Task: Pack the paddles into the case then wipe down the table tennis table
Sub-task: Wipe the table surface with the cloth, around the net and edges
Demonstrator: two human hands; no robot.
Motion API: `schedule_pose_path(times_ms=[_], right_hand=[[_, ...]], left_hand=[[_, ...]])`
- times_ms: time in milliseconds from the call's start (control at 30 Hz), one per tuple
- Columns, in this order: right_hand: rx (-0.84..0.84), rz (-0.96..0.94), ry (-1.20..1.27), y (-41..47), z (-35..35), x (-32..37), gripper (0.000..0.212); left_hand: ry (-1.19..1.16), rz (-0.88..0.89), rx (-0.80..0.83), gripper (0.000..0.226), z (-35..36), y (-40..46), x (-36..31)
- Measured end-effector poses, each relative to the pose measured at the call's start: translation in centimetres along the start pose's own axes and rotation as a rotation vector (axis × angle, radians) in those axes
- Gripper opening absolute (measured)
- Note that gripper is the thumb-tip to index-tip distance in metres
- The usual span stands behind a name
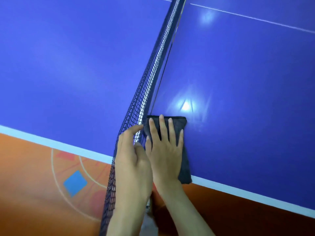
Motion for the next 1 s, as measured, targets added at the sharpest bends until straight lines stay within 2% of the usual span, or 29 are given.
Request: schedule_pose_path(times_ms=[167, 300, 467, 700, 1000], right_hand=[[-0.010, -0.066, 0.036, 3.3, 0.0, 0.0, 0.053], [-0.016, -0.062, 0.104, 5.9, 0.1, -0.9, 0.050], [-0.073, -0.022, 0.161, 6.2, -0.4, -3.8, 0.046], [-0.094, 0.035, 0.118, 7.0, -3.5, -15.2, 0.047], [-0.055, 0.129, 0.053, 7.2, -7.9, -32.4, 0.049]], left_hand=[[0.014, 0.059, 0.027, 0.046, 0.3, -0.4, 0.5], [0.158, 0.213, 0.078, 0.040, 1.5, -0.5, 1.0], [0.315, 0.368, 0.273, 0.040, 4.8, -0.7, 1.5], [0.386, 0.414, 0.334, 0.029, 10.9, -2.1, 0.2], [0.360, 0.465, 0.392, 0.029, 21.8, -7.3, -5.0]])
Point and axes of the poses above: each hand's wrist, its own y-axis towards the middle knuckle, its own z-axis out of the palm, x = y × z, the point moved 3 cm from there along y, towards the middle knuckle, and after that the axes turned 13 degrees about z, right-handed, at the moved point
